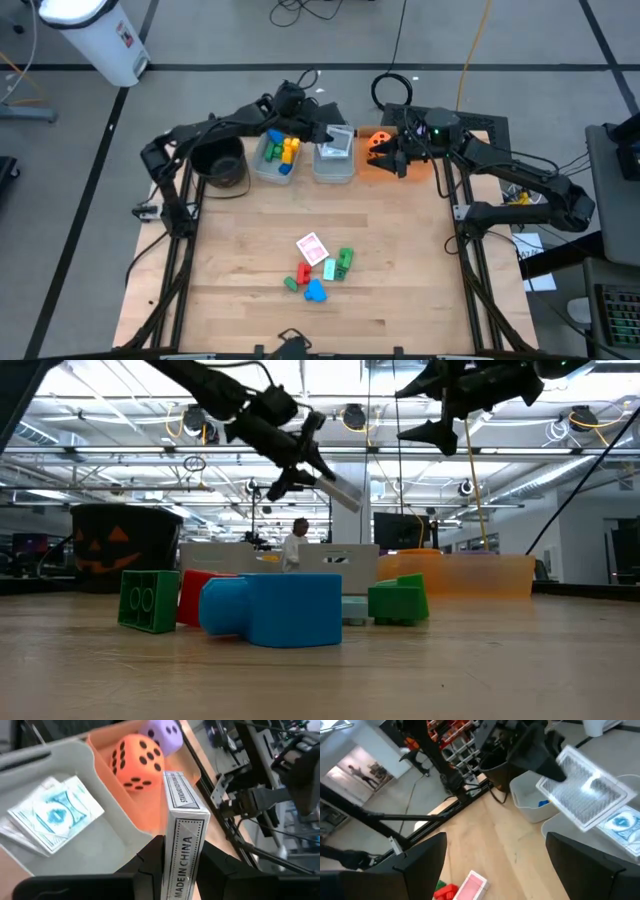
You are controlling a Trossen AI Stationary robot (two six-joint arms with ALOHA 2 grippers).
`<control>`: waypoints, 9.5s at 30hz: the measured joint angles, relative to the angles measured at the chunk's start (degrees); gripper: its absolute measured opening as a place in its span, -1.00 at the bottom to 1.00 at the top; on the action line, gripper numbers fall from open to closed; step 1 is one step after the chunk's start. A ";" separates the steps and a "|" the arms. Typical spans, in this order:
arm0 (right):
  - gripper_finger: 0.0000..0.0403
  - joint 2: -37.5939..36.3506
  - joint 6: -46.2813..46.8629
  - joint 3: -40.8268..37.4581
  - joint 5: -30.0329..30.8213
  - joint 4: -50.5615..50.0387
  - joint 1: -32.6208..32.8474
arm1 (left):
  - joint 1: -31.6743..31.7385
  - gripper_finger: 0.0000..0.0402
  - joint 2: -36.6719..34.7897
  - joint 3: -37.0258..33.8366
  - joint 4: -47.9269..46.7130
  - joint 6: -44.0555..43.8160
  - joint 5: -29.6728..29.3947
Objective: Pick & Place Toys
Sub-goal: Put the black deck of cards into the right gray bin, then put the green game piece into the left gray bin
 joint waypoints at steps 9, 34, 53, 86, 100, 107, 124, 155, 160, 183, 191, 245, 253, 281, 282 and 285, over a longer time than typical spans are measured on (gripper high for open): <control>0.63 0.37 2.58 -0.02 8.64 -0.52 0.11 | 2.14 -0.55 5.41 0.05 4.12 -4.55 4.22; 0.63 0.17 13.07 -12.86 6.79 14.12 1.62 | 2.96 -0.54 9.45 0.05 4.13 -12.63 0.09; 0.63 0.15 13.11 -13.00 6.87 14.95 1.81 | 2.95 -0.54 10.77 0.05 3.68 -18.03 -3.30; 0.63 0.15 14.78 -12.98 6.83 15.35 2.40 | 3.13 -0.54 11.33 0.05 8.09 -20.48 -5.38; 0.63 0.15 14.60 -12.98 6.85 15.35 2.40 | 3.13 -0.30 11.33 0.05 8.21 -19.24 -5.21; 0.63 0.15 14.54 -12.98 6.85 15.35 2.40 | 3.13 0.05 11.33 0.05 8.80 -19.88 -5.18; 0.63 0.15 14.33 -12.98 6.87 15.35 2.40 | 5.05 0.11 11.27 0.05 7.96 -22.70 4.75; 0.63 0.20 10.45 -12.98 8.42 24.79 2.38 | 9.57 0.11 -19.48 0.03 13.05 -5.56 -4.73; 0.63 0.20 10.44 -12.98 8.40 26.36 2.38 | 7.87 0.11 -24.11 0.03 20.45 -7.63 -4.85; 0.63 0.20 16.49 -12.98 5.07 27.24 2.40 | -10.66 0.11 -25.30 -1.54 35.12 -1.49 -16.09; 0.63 0.20 16.42 -12.98 -0.80 27.25 2.42 | -18.87 0.11 -26.72 -13.83 52.45 -1.59 -22.66; 0.63 27.73 4.99 16.18 35.77 8.21 44.29 | -62.28 0.11 -50.22 -40.49 14.73 -9.90 -51.92; 0.63 27.15 0.85 19.07 43.53 1.83 47.80 | -63.95 0.11 -46.92 -40.51 15.36 -11.39 -52.24; 0.63 26.89 -0.39 20.94 39.76 -7.19 48.62 | -62.51 0.11 -46.88 -40.51 16.16 -10.35 -53.21; 0.63 26.89 -0.42 20.94 39.78 -7.15 48.86 | -62.51 0.11 -46.88 -40.51 16.19 -10.44 -53.23; 0.63 26.89 -0.59 20.94 39.77 -7.08 49.55 | -62.51 0.11 -46.88 -40.51 16.29 -10.35 -54.12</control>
